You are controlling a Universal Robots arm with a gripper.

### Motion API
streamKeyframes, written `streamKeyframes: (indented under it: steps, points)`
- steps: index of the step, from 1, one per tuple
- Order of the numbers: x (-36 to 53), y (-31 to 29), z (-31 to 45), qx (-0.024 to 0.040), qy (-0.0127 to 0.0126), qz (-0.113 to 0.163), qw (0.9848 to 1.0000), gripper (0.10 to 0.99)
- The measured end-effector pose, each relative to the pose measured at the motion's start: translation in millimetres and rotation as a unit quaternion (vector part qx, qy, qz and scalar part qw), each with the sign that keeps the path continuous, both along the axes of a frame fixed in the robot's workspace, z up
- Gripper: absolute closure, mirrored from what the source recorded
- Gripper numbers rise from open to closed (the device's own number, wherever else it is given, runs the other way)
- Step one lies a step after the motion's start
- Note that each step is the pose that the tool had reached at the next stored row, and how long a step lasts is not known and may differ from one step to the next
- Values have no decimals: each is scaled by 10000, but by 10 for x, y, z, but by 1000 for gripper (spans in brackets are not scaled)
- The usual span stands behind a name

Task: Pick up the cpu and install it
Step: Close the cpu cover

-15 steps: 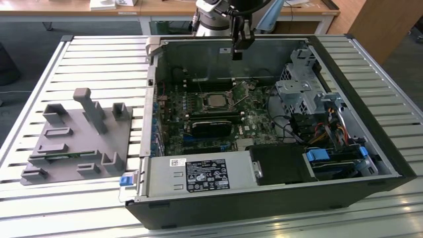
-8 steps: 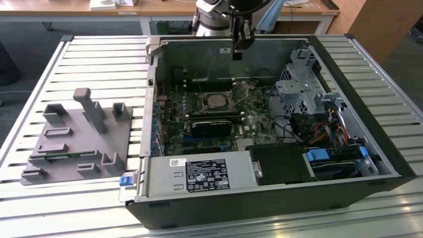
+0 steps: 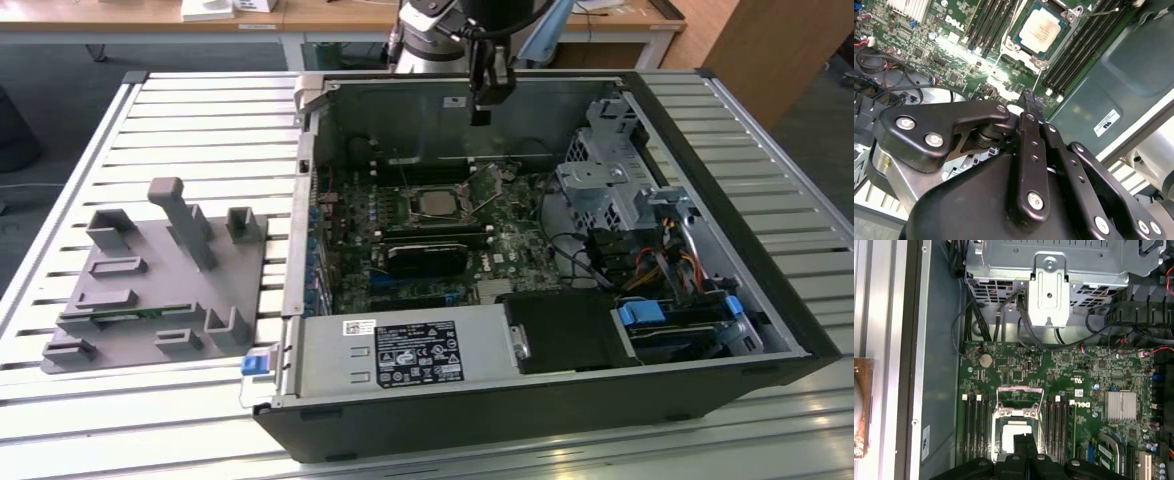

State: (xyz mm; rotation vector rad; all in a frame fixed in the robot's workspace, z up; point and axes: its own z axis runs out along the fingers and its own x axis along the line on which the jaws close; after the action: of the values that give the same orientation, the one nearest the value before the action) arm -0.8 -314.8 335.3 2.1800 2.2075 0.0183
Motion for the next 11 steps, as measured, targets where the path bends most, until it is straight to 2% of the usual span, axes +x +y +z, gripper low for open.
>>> streamKeyframes:
  steps: [7,11]
  points:
    - [3,0,-126,0,-1,0,10000,980]
    - [107,1,-176,0,6,0,10000,980]
